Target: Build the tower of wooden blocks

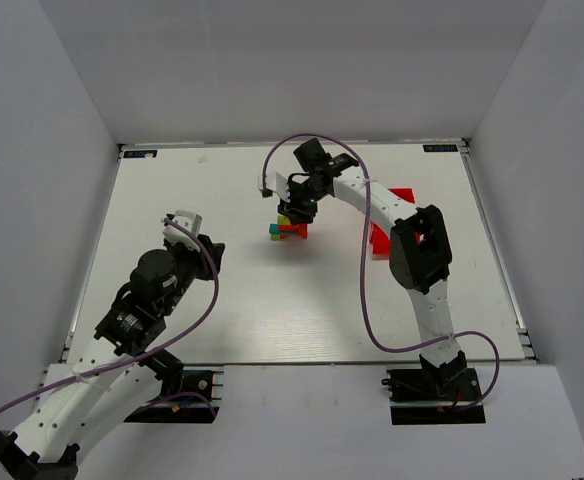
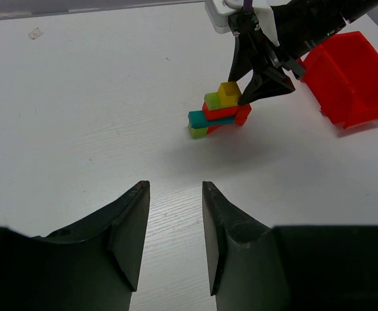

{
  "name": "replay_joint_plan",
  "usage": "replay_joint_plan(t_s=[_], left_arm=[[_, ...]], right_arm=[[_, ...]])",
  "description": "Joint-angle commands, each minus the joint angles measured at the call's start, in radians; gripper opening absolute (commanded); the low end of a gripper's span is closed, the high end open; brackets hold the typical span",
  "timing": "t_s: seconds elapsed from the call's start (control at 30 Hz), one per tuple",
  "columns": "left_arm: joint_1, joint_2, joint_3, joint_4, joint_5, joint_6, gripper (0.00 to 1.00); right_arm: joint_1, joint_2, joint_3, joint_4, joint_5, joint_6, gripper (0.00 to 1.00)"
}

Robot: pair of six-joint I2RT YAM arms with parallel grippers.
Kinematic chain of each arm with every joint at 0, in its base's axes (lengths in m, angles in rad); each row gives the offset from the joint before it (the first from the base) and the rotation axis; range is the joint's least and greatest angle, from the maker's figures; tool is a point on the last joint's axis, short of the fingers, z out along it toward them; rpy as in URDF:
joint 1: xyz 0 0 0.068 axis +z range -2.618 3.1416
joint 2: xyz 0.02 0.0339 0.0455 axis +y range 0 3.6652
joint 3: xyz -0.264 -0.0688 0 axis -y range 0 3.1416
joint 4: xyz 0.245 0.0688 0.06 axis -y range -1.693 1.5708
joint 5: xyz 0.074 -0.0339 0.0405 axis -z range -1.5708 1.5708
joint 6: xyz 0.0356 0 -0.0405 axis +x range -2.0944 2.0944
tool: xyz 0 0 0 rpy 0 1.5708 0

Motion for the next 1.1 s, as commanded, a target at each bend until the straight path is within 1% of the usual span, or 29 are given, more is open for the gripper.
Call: replay_joint_plan(t_s=[0.0, 0.03, 0.07, 0.17, 0.2, 0.33, 0.4, 0.47, 0.5, 0.53, 0.57, 0.6, 0.63, 0.67, 0.7, 0.73, 0.77, 0.8, 0.83, 0.87, 0.9, 0.97, 1.0, 1.03, 1.07], left_arm=[[0.005, -0.002, 0.002, 0.018, 0.013, 0.004, 0.49], [0.005, -0.002, 0.002, 0.018, 0.013, 0.004, 0.49], [0.005, -0.002, 0.002, 0.018, 0.013, 0.004, 0.49], [0.005, -0.002, 0.002, 0.018, 0.013, 0.004, 0.49], [0.005, -0.002, 0.002, 0.018, 0.013, 0.004, 0.49], [0.005, -0.002, 0.002, 0.018, 0.013, 0.004, 0.49], [0.005, -0.002, 0.002, 0.018, 0.013, 0.004, 0.49], [0.005, -0.002, -0.007, 0.018, 0.004, 0.004, 0.49], [0.005, -0.002, -0.007, 0.018, 0.004, 0.004, 0.49], [0.005, 0.007, -0.007, 0.018, 0.004, 0.004, 0.49], [0.005, 0.007, -0.007, 0.018, 0.004, 0.004, 0.49], [0.005, 0.007, -0.007, 0.018, 0.004, 0.004, 0.49], [0.005, 0.007, -0.007, 0.018, 0.004, 0.013, 0.49], [0.005, 0.007, -0.007, 0.018, 0.004, 0.013, 0.56], [0.005, 0.007, -0.007, 0.018, 0.004, 0.013, 0.64], [0.005, 0.007, -0.007, 0.018, 0.022, 0.013, 0.71], [0.005, 0.018, -0.007, 0.018, 0.036, 0.024, 0.77], [0.005, 0.018, -0.007, 0.029, 0.054, 0.039, 0.91], [0.005, 0.029, -0.016, 0.038, 0.093, 0.05, 0.99], [0.005, 0.029, -0.016, 0.038, 0.111, 0.07, 0.99], [0.014, 0.041, -0.016, 0.038, 0.131, 0.08, 0.99], [0.014, 0.066, -0.016, 0.038, 0.159, 0.1, 0.99], [0.014, 0.081, -0.016, 0.038, 0.17, 0.11, 0.99], [0.014, 0.09, -0.016, 0.029, 0.179, 0.126, 0.99], [0.014, 0.09, -0.016, 0.029, 0.179, 0.127, 0.99]], right_arm=[[0.001, 0.004, 0.032, -0.001, -0.003, -0.004, 0.5], [0.004, 0.003, 0.032, -0.004, -0.002, -0.004, 0.52], [0.003, 0.003, 0.029, -0.004, -0.003, -0.006, 0.62], [0.006, -0.002, 0.029, 0.001, -0.002, -0.006, 0.79], [0.006, -0.008, 0.027, 0.001, -0.006, -0.004, 0.9], [0.004, -0.031, 0.009, 0.001, -0.015, -0.004, 0.9], [0.003, -0.062, -0.004, 0.002, -0.026, -0.003, 0.9], [0.0, -0.126, -0.045, 0.011, -0.026, -0.001, 0.9], [0.0, -0.149, -0.082, 0.027, -0.023, 0.005, 0.9], [-0.006, -0.236, -0.138, 0.039, -0.017, 0.008, 0.9], [-0.007, -0.269, -0.175, 0.06, 0.012, 0.016, 0.9], [-0.005, -0.304, -0.264, 0.142, 0.024, 0.023, 0.9], [-0.008, -0.418, -0.359, 0.169, 0.035, 0.057, 0.9], [-0.008, -0.46, -0.408, 0.201, 0.061, 0.071, 0.9], [-0.011, -0.491, -0.456, 0.271, 0.102, 0.086, 0.9], [-0.014, -0.563, -0.594, 0.337, 0.126, 0.134, 0.9], [-0.013, -0.627, -0.635, 0.391, 0.171, 0.184, 0.9], [-0.013, -0.681, -0.712, 0.413, 0.219, 0.233, 0.9], [-0.017, -0.7, -0.782, 0.448, 0.263, 0.255, 0.9], [-0.019, -0.759, -0.815, 0.473, 0.288, 0.317, 0.9], [-0.022, -0.772, -0.864, 0.479, 0.354, 0.339, 0.9], [-0.022, -0.825, -0.924, 0.482, 0.385, 0.385, 0.9], [-0.019, -0.839, -0.96, 0.481, 0.434, 0.445, 0.9], [-0.017, -0.899, -1.023, 0.484, 0.437, 0.454, 0.9], [-0.022, -0.918, -1.043, 0.485, 0.439, 0.477, 0.9]])
